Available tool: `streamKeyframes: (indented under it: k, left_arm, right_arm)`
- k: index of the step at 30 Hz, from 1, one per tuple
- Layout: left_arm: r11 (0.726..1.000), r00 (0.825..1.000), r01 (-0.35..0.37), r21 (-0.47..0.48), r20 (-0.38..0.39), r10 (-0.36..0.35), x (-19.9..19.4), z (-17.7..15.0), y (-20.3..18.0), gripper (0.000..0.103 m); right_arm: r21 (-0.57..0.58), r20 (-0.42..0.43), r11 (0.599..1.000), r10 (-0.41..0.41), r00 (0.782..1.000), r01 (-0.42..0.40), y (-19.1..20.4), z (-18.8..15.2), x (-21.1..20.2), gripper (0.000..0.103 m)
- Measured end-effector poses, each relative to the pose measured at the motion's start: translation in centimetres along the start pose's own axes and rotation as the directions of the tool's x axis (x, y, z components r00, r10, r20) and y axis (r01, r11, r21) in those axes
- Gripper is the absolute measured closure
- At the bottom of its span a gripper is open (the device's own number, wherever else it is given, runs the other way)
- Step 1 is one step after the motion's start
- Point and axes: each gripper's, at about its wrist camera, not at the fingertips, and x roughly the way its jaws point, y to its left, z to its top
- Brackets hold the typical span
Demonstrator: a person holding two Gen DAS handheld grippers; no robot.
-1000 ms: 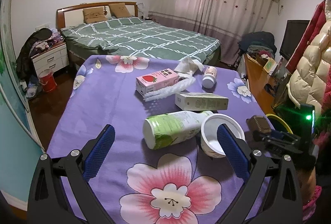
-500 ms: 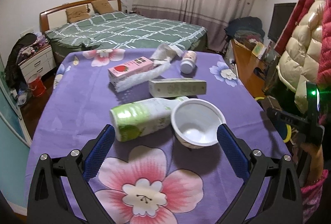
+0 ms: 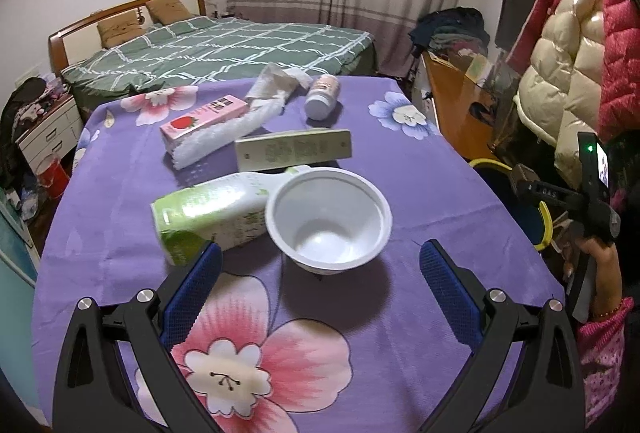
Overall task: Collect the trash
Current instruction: 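Carry the brown tray into the bin with the right gripper while the left gripper approaches the white yogurt cup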
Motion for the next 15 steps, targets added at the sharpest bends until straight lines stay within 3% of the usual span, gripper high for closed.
streamKeyframes:
  k: [15]
  left_arm:
    - [1.0,0.997,0.024,0.018,-0.072,-0.023,2.7,-1.0,-1.3,0.006]
  right_arm:
    - [0.001,0.013,1.0,0.007,1.0,-0.007,-0.2,-0.2,-0.3,0.038]
